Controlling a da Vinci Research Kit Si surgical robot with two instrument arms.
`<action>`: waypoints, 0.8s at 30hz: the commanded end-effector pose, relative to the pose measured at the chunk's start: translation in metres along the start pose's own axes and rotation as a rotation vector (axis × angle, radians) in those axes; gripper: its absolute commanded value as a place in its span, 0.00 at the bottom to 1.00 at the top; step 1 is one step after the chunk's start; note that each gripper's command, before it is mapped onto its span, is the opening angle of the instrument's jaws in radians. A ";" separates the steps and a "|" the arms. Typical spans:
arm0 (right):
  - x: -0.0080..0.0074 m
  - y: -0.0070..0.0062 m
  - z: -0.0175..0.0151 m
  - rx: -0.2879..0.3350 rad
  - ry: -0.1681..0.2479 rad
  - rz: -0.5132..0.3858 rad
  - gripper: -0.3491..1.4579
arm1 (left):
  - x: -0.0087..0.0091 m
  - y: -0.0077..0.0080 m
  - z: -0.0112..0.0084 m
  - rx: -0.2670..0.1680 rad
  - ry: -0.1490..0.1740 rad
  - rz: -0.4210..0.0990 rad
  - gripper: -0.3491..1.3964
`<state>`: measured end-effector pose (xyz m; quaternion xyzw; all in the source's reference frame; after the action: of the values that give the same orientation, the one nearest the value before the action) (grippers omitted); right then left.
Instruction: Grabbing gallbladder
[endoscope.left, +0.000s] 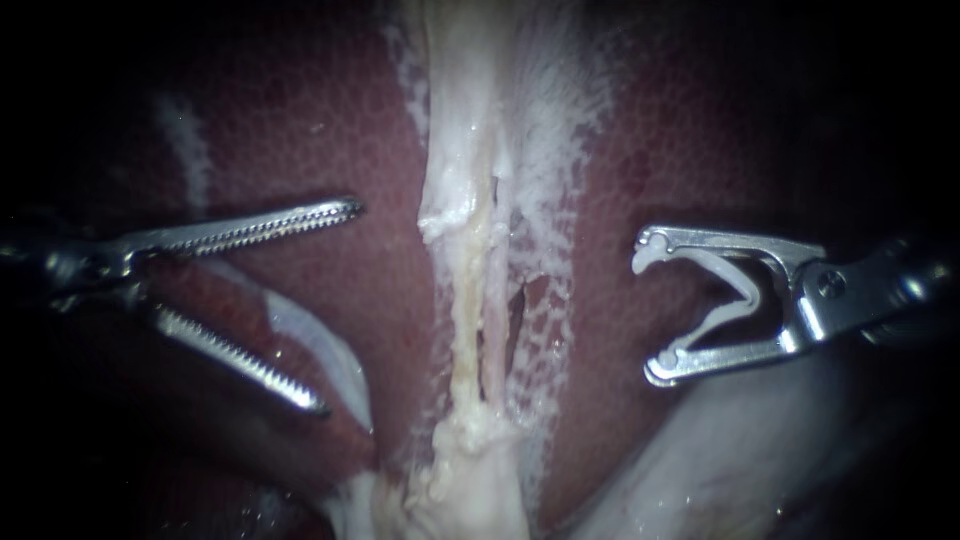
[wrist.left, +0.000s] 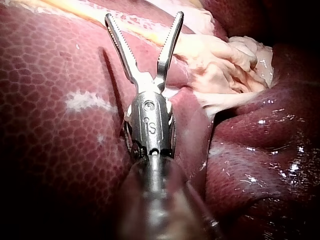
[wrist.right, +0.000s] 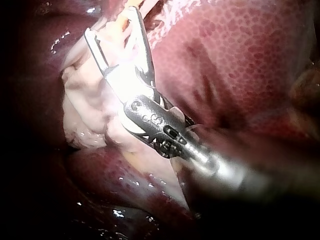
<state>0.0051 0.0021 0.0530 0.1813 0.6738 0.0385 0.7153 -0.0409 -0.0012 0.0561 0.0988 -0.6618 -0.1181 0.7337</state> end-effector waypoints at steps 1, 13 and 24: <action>0.0000 0.0000 0.0000 0.000 0.000 0.000 0.52 | 0.0000 0.0000 0.0000 0.001 0.000 0.000 1.00; 0.0000 0.0000 0.0000 0.000 0.000 0.000 0.52 | -0.0009 0.0001 0.0000 -0.019 0.003 -0.005 0.99; -0.0001 0.0000 0.0001 -0.001 0.000 0.000 0.52 | -0.0018 0.0005 0.0008 -0.143 0.021 -0.161 0.87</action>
<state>0.0051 0.0021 0.0531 0.1811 0.6739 0.0383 0.7152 -0.0419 -0.0001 0.0546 0.1068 -0.6321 -0.2326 0.7314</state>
